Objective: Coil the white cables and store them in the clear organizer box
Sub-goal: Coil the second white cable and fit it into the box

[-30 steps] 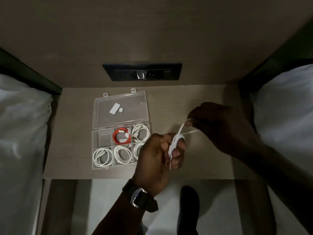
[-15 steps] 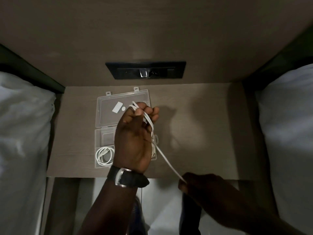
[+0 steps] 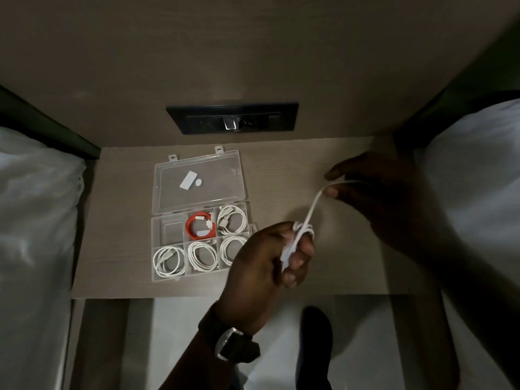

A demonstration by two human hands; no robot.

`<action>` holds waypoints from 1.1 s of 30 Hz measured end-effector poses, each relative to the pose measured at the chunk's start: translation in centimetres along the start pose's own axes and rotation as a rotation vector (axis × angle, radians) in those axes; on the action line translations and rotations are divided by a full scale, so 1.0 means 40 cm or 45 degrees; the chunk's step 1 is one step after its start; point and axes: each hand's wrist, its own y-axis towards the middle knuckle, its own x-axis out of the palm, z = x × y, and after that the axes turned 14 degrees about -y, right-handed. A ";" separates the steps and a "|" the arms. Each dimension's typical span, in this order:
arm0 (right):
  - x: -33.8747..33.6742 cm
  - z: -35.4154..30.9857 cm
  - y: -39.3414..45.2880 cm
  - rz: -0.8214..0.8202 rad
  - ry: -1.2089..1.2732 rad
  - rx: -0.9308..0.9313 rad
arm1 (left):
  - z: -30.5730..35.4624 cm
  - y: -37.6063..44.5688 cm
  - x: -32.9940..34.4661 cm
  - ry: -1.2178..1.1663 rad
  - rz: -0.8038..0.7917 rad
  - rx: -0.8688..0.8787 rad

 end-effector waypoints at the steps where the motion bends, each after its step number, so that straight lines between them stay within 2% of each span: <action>1: 0.040 -0.047 -0.020 -0.049 0.050 0.032 | 0.006 -0.001 0.000 -0.159 -0.045 -0.031; 4: 0.146 -0.063 -0.058 -0.124 0.183 0.072 | 0.017 -0.005 -0.002 -0.496 -0.113 -0.052; 7: 0.202 -0.086 -0.104 -0.328 0.422 0.237 | 0.018 0.002 -0.005 -0.675 -0.128 0.024; 10: 0.235 -0.130 -0.164 -0.470 0.903 0.536 | 0.012 0.008 -0.019 -0.782 -0.033 0.148; 13: 0.223 -0.150 -0.185 -0.426 1.118 0.741 | 0.001 0.006 -0.035 -0.835 0.124 0.222; 17: 0.195 -0.158 -0.193 -0.386 0.961 0.784 | -0.004 0.006 -0.034 -0.801 0.290 0.321; 21: 0.182 -0.173 -0.210 -0.200 0.425 0.478 | 0.003 0.015 -0.038 -0.610 0.375 0.417; 24: 0.168 -0.179 -0.210 -0.088 0.479 0.323 | -0.001 0.016 -0.036 -0.473 0.357 0.420; 27: 0.174 -0.177 -0.191 -0.003 0.686 0.373 | -0.014 0.008 -0.019 -0.369 0.295 0.384; 30: 0.206 -0.178 -0.174 0.091 0.599 0.541 | -0.030 0.001 -0.001 -0.333 0.288 0.395; 33: 0.228 -0.183 -0.179 0.116 0.465 0.492 | -0.045 0.002 0.001 -0.289 0.370 0.432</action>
